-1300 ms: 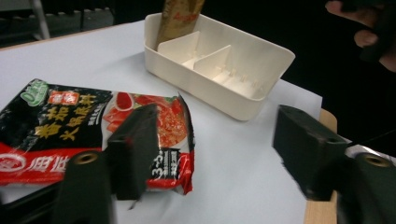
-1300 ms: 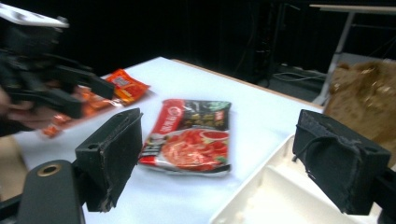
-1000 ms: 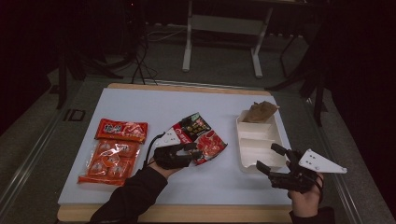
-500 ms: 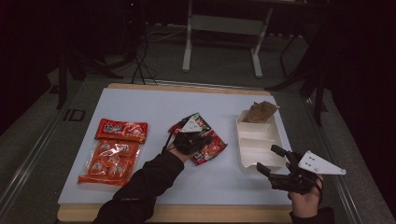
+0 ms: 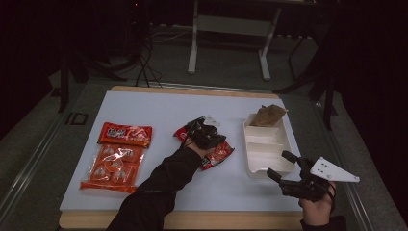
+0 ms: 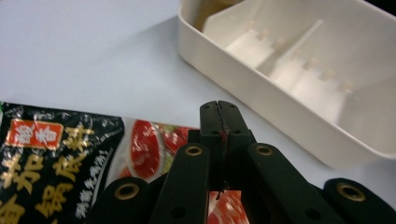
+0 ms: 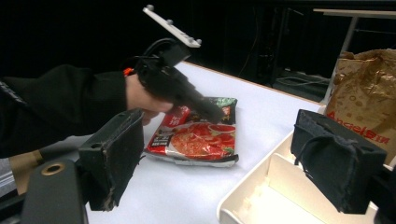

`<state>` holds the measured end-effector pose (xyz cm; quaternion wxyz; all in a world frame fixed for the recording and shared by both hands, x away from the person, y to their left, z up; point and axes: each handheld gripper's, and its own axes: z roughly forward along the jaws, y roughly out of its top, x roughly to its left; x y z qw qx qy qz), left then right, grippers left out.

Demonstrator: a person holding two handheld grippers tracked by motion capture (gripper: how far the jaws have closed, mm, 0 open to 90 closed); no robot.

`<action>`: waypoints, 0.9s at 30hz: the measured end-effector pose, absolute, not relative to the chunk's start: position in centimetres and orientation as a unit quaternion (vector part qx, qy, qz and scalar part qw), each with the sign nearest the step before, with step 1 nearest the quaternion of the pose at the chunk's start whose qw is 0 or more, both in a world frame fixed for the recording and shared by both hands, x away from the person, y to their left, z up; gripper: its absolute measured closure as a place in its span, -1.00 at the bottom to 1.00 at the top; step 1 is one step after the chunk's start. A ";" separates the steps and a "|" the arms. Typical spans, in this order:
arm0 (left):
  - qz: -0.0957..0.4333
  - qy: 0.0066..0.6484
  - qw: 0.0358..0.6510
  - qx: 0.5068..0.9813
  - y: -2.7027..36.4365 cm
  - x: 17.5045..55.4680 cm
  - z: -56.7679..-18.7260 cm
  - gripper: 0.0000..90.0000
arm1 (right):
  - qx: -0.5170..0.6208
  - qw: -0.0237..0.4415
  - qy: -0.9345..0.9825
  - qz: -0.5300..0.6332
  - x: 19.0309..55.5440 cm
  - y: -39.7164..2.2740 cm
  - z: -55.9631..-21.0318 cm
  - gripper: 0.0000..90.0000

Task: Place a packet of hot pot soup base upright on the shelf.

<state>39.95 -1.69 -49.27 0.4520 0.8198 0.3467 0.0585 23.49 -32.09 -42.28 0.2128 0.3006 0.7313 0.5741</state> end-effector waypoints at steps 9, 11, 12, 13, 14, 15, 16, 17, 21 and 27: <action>0.055 0.338 0.412 0.844 -4.6 41.6 -49.7 1.00 | 0.304 0.214 0.726 0.578 23.1 -32.7 -42.3 -0.62; 0.054 0.336 0.399 0.852 -5.3 41.7 -50.0 1.00 | 0.304 0.216 0.726 0.577 23.0 -32.7 -42.3 -0.62; 0.054 0.335 0.392 0.855 -5.5 41.8 -50.1 1.00 | 0.303 0.218 0.726 0.577 23.0 -32.7 -42.3 -0.62; 0.055 0.336 0.386 0.857 -5.6 41.9 -50.2 1.00 | 0.303 0.219 0.725 0.578 23.0 -32.7 -42.2 -0.62; 0.049 0.338 0.383 0.859 -5.8 42.0 -50.3 1.00 | 0.303 0.218 0.725 0.579 23.0 -32.8 -42.2 -0.62; 0.052 0.337 0.374 0.862 -6.0 42.0 -50.5 1.00 | 0.304 0.218 0.725 0.578 23.0 -32.8 -42.2 -0.62; 0.051 0.338 0.368 0.865 -6.1 42.1 -50.6 1.00 | 0.305 0.217 0.725 0.578 23.0 -32.8 -42.3 -0.62; 0.045 0.334 0.364 0.868 -6.2 42.2 -50.8 1.00 | 0.306 0.216 0.725 0.578 23.0 -32.8 -42.3 -0.62; 0.040 0.327 0.353 0.876 -6.6 42.3 -51.2 1.00 | 0.305 0.217 0.728 0.574 23.0 -32.7 -42.3 -0.62; 0.050 0.330 0.328 0.884 -7.2 41.9 -51.0 1.00 | 0.308 0.212 0.730 0.572 23.1 -32.6 -42.4 -0.63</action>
